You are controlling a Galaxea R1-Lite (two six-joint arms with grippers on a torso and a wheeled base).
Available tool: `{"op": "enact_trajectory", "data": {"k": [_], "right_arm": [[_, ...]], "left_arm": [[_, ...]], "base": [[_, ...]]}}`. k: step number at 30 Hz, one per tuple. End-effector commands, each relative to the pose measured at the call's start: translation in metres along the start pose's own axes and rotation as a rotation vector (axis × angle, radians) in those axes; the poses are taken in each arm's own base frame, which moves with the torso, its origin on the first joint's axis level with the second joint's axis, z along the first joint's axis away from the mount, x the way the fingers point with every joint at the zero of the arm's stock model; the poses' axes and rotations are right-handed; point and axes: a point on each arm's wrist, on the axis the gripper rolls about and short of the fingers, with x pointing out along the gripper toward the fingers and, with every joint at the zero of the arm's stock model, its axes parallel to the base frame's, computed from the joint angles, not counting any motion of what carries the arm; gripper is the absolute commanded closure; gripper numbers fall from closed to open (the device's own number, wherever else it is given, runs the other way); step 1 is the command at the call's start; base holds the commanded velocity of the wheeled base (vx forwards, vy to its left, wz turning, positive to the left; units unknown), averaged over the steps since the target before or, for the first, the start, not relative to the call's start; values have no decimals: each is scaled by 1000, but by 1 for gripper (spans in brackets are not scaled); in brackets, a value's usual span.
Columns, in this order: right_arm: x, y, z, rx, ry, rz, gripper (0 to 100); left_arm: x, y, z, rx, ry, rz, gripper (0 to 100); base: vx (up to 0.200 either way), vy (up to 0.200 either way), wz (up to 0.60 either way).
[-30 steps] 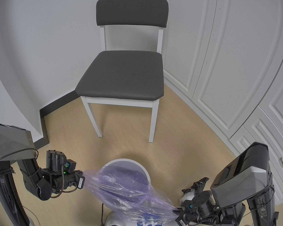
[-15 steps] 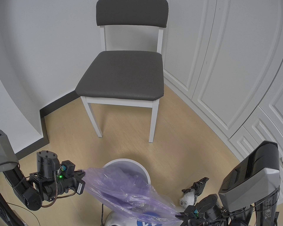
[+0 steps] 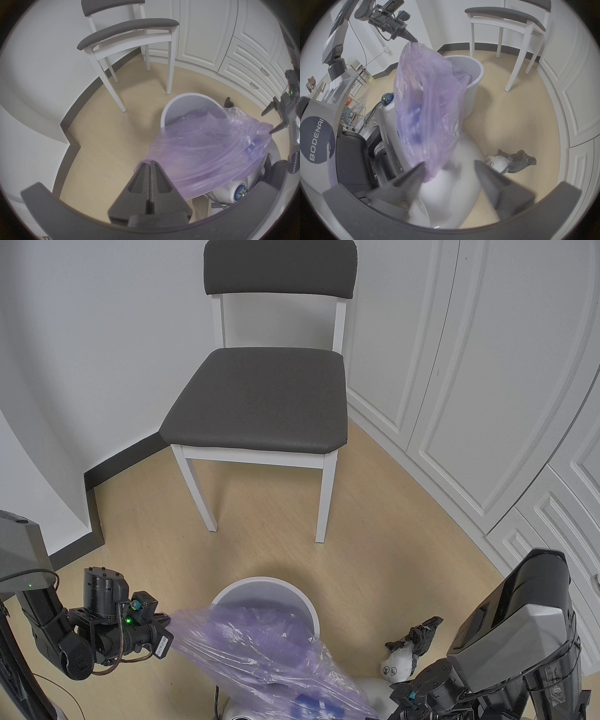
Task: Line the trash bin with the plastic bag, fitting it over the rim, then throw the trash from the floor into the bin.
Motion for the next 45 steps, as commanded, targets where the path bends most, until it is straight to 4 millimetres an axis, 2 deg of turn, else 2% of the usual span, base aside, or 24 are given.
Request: {"op": "enact_trajectory", "data": {"k": [1,5,6,10,13,14,18,19,21,25,26,29,31,34,39,45], "right_arm": [[-12,-2,11,12,-70,-4,0],[-29,-4,30,19,-189,-13,0],[-39,-6,38,25,-246,-20,0],[-65,-8,51,27,-328,-20,0],[-75,-6,57,19,-372,-6,0],[-80,-1,66,9,-428,12,0],[-68,10,91,-8,-497,42,0],[-57,18,95,-26,-465,61,0],[-41,24,98,-41,-412,76,0],[-9,33,91,-26,-296,93,0],[-7,35,90,-24,-287,98,0],[3,46,81,-37,-243,123,0],[6,48,78,-42,-233,126,0],[22,50,76,-39,-212,107,0],[49,37,88,19,-260,5,0],[56,31,106,109,-338,-34,0]], "left_arm": [[0,1,3,-9,-28,7,100],[-11,2,10,-7,-92,26,100],[-16,2,14,-4,-116,28,100],[-28,-2,21,-3,-170,23,100],[-33,-5,25,-8,-192,14,100],[-36,-8,25,-3,-195,4,100],[-32,-12,21,7,-168,-15,100],[-27,-14,18,8,-143,-21,100],[-19,-15,13,7,-101,-26,100],[1,-13,-1,-1,-11,-30,100],[3,-13,-2,-3,-5,-31,0],[9,-14,-7,-4,25,-39,0],[9,-14,-7,-4,28,-40,0],[7,-14,-6,-4,18,-37,0],[6,-14,-7,2,23,-40,0],[7,-15,-9,19,35,-47,0]], "base": [[0,0,0],[0,0,0],[0,0,0],[0,0,0],[0,0,0],[0,0,0],[0,0,0],[0,0,0],[0,0,0],[0,0,0],[0,0,0],[0,0,0],[0,0,0],[0,0,0],[0,0,0],[0,0,0]]}}
